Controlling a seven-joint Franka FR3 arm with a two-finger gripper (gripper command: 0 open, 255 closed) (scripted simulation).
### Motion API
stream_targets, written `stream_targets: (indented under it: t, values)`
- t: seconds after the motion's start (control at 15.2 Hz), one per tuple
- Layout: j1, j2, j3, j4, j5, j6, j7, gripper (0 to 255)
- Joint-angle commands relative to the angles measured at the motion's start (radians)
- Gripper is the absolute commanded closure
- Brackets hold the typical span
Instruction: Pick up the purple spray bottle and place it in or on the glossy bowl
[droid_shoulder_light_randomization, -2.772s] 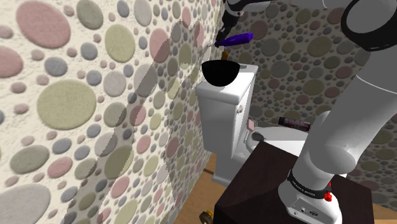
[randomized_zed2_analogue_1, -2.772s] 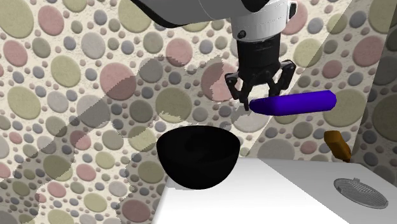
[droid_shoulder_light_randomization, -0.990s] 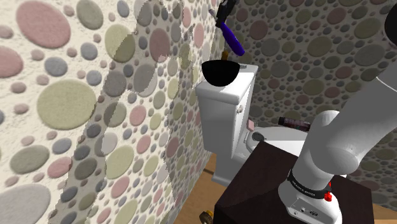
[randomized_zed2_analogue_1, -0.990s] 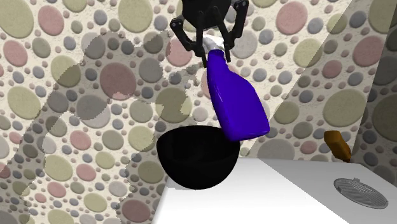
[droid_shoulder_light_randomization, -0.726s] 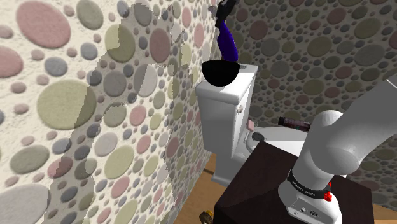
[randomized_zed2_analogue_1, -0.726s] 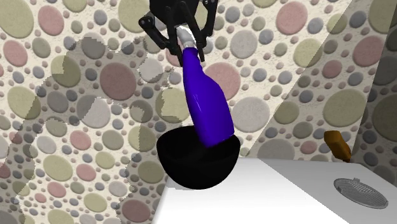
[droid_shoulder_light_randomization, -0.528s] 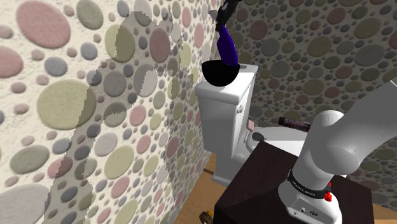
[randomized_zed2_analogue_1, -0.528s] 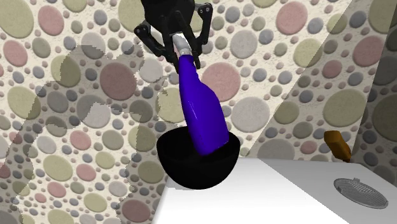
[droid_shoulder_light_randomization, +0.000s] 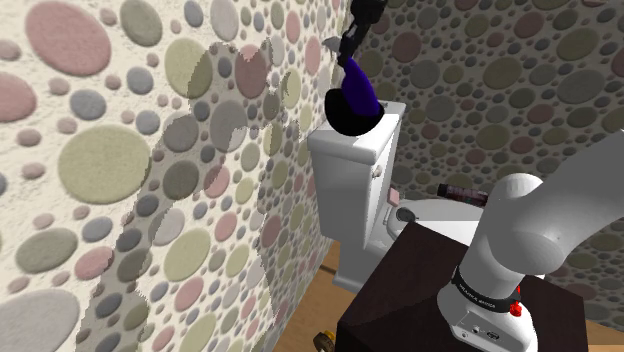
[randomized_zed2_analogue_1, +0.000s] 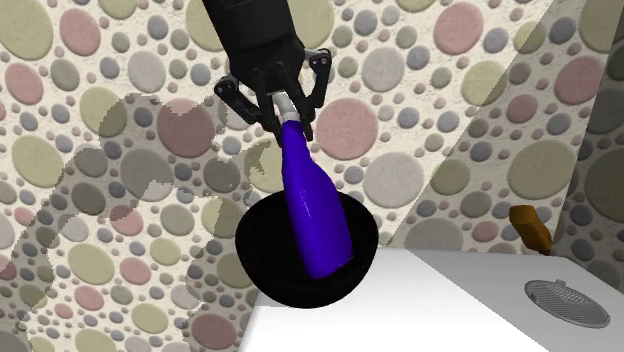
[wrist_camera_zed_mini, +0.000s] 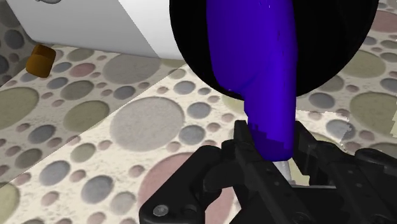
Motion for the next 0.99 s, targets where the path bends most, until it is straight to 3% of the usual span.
stream_targets:
  t: [0.0,0.2,0.73,0.79,0.92]
  values:
    - [-0.002,-0.01,-0.002,-0.038,-0.003,0.028,0.003,255]
    - [-0.004,-0.023,-0.004,-0.089,-0.008,0.066,0.009,255]
    - [-0.004,-0.023,-0.004,-0.091,-0.009,0.068,0.009,255]
    - [-0.004,-0.022,-0.004,-0.09,-0.008,0.068,0.009,0]
    - [-0.004,-0.021,-0.005,-0.088,-0.008,0.067,0.008,0]
